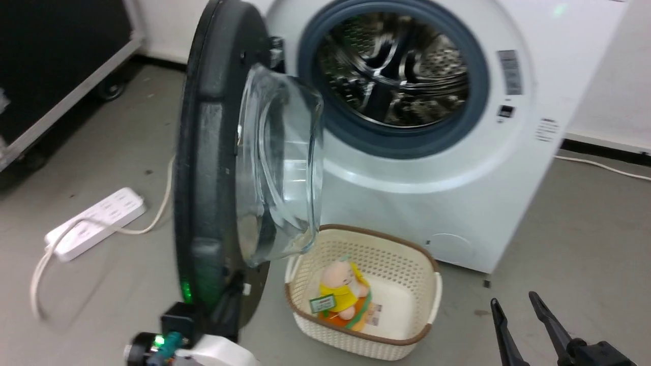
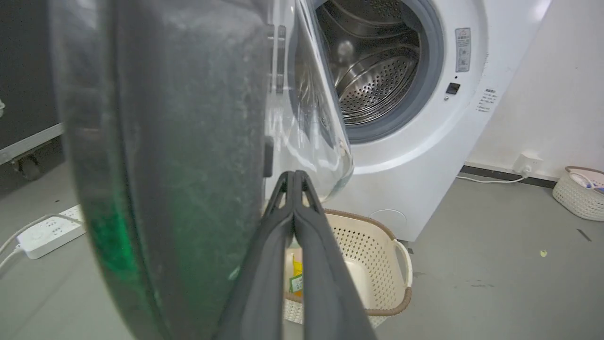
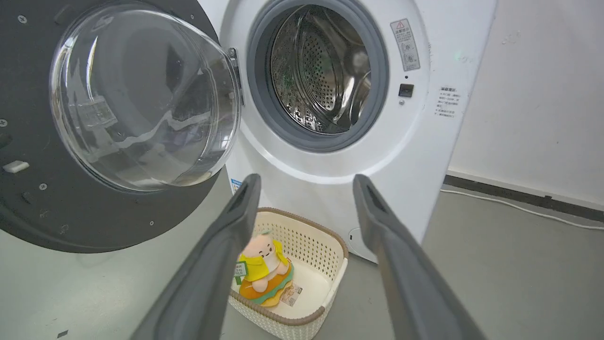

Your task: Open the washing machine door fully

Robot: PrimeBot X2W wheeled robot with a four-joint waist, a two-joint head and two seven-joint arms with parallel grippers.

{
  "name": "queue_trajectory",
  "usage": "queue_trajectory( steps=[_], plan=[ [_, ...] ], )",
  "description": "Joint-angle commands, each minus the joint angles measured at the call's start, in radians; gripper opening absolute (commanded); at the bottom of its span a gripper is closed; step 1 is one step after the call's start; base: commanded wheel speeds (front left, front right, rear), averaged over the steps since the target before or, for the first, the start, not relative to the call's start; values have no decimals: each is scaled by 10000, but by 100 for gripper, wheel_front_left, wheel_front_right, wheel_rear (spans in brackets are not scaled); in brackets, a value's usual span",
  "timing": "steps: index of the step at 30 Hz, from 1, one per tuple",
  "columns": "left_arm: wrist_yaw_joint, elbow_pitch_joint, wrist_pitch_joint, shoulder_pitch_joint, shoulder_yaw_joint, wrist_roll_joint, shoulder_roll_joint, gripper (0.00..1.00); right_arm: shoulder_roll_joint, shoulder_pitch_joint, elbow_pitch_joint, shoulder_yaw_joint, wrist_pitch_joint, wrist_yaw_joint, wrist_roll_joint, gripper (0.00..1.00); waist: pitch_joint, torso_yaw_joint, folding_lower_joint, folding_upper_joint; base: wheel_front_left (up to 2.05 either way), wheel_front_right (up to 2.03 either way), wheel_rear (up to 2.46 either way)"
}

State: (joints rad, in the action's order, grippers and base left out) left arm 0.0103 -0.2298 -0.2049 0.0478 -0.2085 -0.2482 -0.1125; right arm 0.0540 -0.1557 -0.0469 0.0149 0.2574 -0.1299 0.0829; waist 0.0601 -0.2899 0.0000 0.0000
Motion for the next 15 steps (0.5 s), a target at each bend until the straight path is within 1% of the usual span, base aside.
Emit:
queue_trajectory(
  steps=[1, 4, 7, 15],
  plan=[
    [-118, -49, -79, 243, 218, -74, -191, 0, -37, -8, -17, -37, 43, -8, 71, 100, -203, -385, 0, 0, 0, 0, 0],
    [-195, -69, -107, 457, 562, -199, -452, 0, -37, 4, -37, -93, 43, -8, 14, 100, -436, -695, 0, 0, 0, 0, 0],
    [-201, -127, -119, 837, 943, -440, -678, 0, -35, 137, -3, -185, 43, -8, -152, 100, -976, -908, 0, 0, 0, 0, 0],
    [-249, -958, -199, 2195, 2159, -998, -1667, 0, 347, 803, 62, -308, 43, -8, -387, 100, -2276, -993, 0, 0, 0, 0, 0]
  ],
)
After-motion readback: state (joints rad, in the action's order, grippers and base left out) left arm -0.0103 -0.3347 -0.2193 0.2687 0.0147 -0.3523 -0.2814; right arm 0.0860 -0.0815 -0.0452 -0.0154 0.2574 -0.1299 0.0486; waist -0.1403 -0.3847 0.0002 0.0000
